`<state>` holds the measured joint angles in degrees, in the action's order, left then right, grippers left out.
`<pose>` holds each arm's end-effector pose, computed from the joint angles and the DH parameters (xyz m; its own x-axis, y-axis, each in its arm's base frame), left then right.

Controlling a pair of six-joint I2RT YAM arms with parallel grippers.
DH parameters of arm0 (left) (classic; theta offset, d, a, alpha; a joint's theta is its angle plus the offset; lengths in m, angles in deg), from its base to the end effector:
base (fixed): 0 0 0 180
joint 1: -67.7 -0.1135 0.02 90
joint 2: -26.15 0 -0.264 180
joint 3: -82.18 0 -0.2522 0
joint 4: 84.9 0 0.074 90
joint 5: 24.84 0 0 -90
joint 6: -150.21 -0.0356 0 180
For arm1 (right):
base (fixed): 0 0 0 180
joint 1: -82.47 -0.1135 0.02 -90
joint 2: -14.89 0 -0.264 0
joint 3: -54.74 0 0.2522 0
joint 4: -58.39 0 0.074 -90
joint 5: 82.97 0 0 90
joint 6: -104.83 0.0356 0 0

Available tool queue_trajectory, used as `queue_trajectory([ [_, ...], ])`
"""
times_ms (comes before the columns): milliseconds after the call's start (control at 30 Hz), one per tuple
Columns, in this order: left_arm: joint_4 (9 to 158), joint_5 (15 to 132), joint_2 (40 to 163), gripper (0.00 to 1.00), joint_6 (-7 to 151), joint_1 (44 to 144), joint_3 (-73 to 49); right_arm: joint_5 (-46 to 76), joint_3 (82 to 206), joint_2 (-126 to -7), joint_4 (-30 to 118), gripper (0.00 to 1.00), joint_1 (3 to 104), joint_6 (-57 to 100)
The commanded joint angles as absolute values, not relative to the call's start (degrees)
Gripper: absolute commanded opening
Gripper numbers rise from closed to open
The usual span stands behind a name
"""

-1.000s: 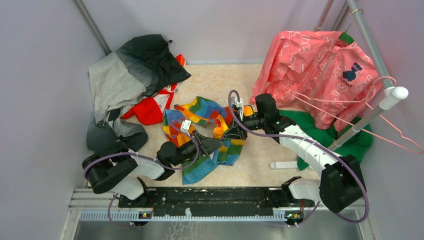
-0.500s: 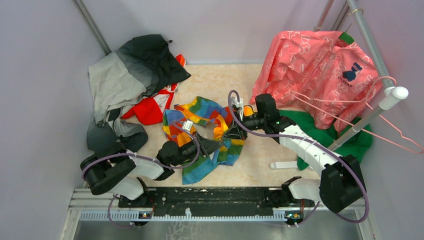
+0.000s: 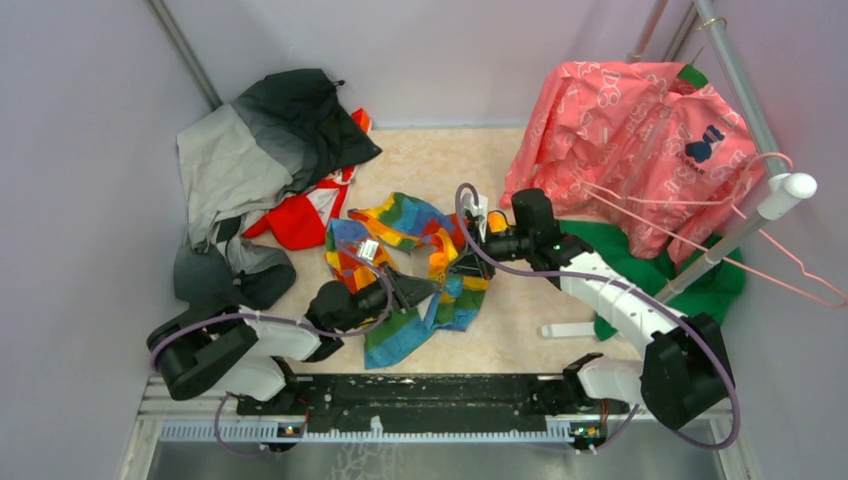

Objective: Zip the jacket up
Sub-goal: Adjust the zipper on the jacket.

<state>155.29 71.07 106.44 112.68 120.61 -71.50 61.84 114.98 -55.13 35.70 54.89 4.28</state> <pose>0.1373 -0.1877 0.1816 -0.6384 -0.4636 -0.6144 0.5728 0.2471 -0.7816 0.2153 0.1453 0.2680 -0.3071 -0.2794 -0.9097 -0.9502 0.1428 0.2769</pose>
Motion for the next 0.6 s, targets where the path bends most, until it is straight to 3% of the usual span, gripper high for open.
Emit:
queue_trajectory([
  [0, 150.8, 75.3, 103.5, 0.0, 113.6, 117.9, -72.6, 62.1, 114.2, -52.2, 38.8, 0.0, 55.5, 2.4],
  [167, 144.9, 80.8, 103.9, 0.0, 114.0, 116.9, -69.3, 62.8, 113.0, -52.0, 39.8, 0.0, 54.6, 1.6],
  [367, 148.9, 87.4, 109.1, 0.0, 116.0, 116.9, -66.1, 58.8, 113.2, -52.5, 39.3, 0.0, 53.6, 0.7],
  [567, 143.3, 81.6, 105.1, 0.0, 116.3, 116.8, -69.3, 53.2, 112.9, -51.2, 40.6, 0.0, 54.6, 2.1],
])
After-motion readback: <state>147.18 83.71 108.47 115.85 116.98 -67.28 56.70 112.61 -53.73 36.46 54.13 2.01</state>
